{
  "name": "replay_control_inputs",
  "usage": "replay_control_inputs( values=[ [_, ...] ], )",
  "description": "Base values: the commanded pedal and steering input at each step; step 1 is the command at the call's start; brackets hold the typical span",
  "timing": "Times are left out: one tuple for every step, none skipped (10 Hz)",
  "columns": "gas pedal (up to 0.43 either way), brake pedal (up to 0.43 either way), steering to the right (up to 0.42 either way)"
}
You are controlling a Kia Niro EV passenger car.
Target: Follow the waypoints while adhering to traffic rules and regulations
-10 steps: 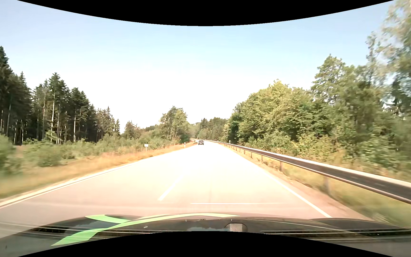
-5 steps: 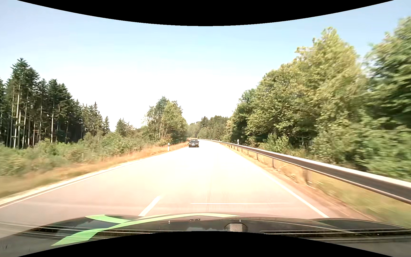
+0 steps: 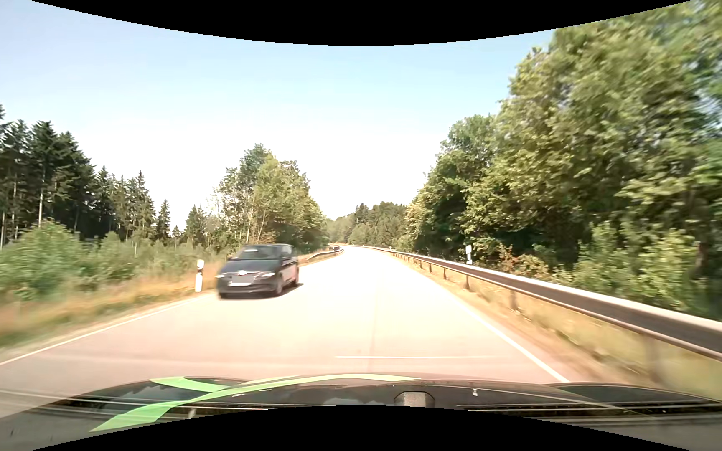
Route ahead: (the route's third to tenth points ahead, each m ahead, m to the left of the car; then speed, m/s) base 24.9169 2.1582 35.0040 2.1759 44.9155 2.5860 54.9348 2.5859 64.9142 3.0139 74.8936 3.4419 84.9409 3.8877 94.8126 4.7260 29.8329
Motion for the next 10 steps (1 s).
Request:
replay_control_inputs(
  values=[
    [0.299,0.0,-0.009],
    [0.299,0.0,-0.01],
    [0.299,0.0,-0.01],
    [0.311,0.0,-0.01],
    [0.311,0.0,-0.01],
    [0.311,0.0,-0.01],
    [0.311,0.0,-0.01],
    [0.311,0.0,-0.01],
    [0.299,0.0,-0.01],
    [0.287,0.0,-0.01]
  ],
)
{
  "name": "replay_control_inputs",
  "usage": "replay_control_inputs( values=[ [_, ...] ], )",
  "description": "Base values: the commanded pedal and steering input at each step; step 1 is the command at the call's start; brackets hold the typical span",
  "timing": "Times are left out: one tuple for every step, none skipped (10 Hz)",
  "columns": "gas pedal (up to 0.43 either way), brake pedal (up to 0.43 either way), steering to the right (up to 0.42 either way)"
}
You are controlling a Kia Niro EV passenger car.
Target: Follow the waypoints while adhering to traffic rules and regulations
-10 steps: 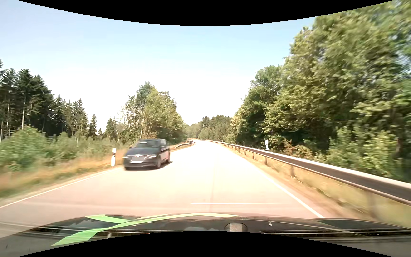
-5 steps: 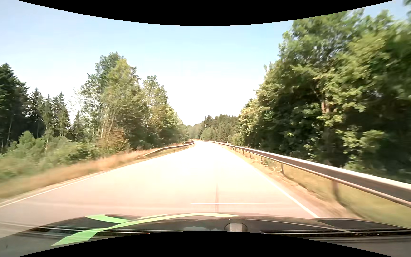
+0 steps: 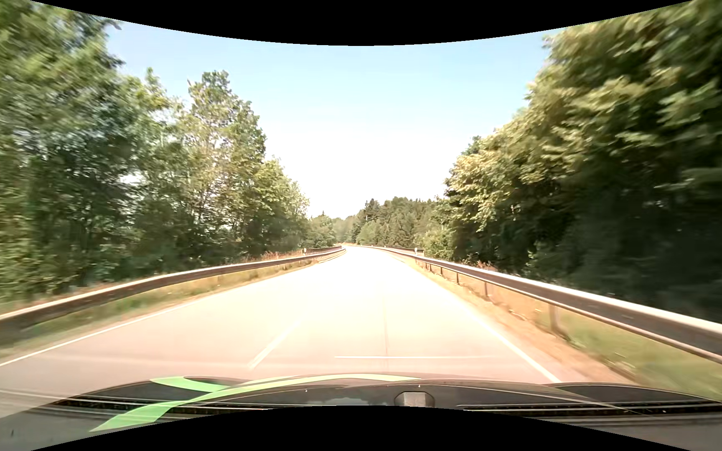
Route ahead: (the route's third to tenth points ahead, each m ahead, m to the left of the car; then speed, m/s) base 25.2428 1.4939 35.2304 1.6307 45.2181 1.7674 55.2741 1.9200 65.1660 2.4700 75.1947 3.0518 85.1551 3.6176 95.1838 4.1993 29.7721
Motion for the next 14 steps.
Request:
replay_control_inputs(
  values=[
    [0.287,0.0,-0.009],
    [0.287,0.0,-0.009],
    [0.299,0.0,-0.009],
    [0.299,0.0,-0.008],
    [0.311,0.0,-0.007],
    [0.331,0.0,-0.007],
    [0.331,0.0,-0.007],
    [0.339,0.0,-0.007],
    [0.339,0.0,-0.007],
    [0.339,0.0,-0.006],
    [0.35,0.0,-0.006],
    [0.35,0.0,-0.007],
    [0.35,0.0,-0.007],
    [0.35,0.0,-0.007]
  ],
)
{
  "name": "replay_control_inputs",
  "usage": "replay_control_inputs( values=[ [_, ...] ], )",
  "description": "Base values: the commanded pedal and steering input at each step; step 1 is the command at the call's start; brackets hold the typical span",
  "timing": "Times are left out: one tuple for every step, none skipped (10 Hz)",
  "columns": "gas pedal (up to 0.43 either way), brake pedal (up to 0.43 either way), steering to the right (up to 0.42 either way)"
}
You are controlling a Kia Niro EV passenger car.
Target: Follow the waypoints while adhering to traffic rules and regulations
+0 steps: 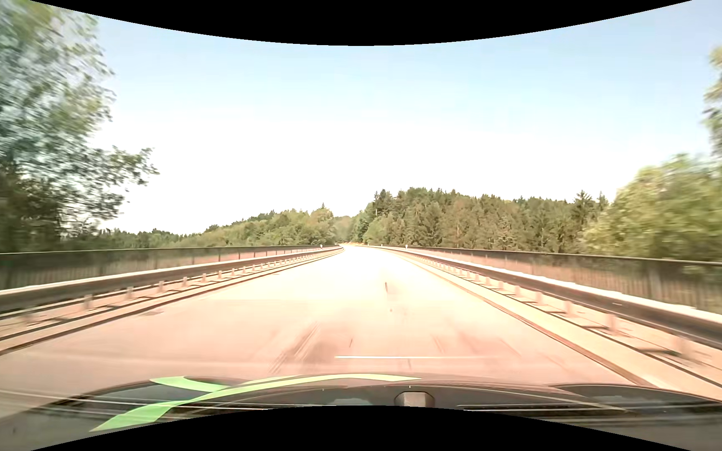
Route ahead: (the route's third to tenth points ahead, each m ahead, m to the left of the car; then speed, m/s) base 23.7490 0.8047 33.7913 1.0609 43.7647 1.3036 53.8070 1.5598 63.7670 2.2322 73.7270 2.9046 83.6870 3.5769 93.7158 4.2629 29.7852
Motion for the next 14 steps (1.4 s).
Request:
replay_control_inputs(
  values=[
    [0.35,0.0,-0.007],
    [0.358,0.0,-0.008],
    [0.358,0.0,-0.008],
    [0.358,0.0,-0.008],
    [0.358,0.0,-0.009],
    [0.37,0.0,-0.009],
    [0.378,0.0,-0.009],
    [0.39,0.0,-0.008],
    [0.398,0.0,-0.008],
    [0.398,0.0,-0.008],
    [0.409,0.0,-0.009],
    [0.409,0.0,-0.009],
    [0.409,0.0,-0.009],
    [0.409,0.0,-0.009]
  ],
)
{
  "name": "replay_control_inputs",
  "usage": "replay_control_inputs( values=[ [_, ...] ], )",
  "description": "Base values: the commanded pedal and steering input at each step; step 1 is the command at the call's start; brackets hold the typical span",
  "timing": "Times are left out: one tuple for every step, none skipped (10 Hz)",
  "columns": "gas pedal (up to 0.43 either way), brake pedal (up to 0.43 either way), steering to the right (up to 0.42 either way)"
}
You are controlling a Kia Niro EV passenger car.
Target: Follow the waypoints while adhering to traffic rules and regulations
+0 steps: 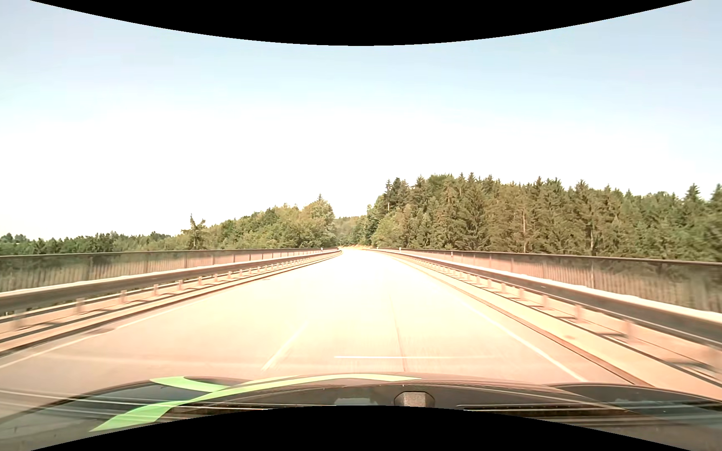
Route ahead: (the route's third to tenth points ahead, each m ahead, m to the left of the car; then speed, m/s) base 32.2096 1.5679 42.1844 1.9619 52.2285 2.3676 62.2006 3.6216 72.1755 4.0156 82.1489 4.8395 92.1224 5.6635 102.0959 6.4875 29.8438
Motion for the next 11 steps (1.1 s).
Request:
replay_control_inputs(
  values=[
    [0.409,0.0,-0.01],
    [0.409,0.0,-0.01],
    [0.35,0.0,-0.01],
    [0.319,0.0,-0.01],
    [0.319,0.0,-0.01],
    [0.319,0.0,-0.011],
    [0.331,0.0,-0.01],
    [0.331,0.0,-0.01],
    [0.331,0.0,-0.011],
    [0.331,0.0,-0.01],
    [0.339,0.0,-0.011]
  ],
)
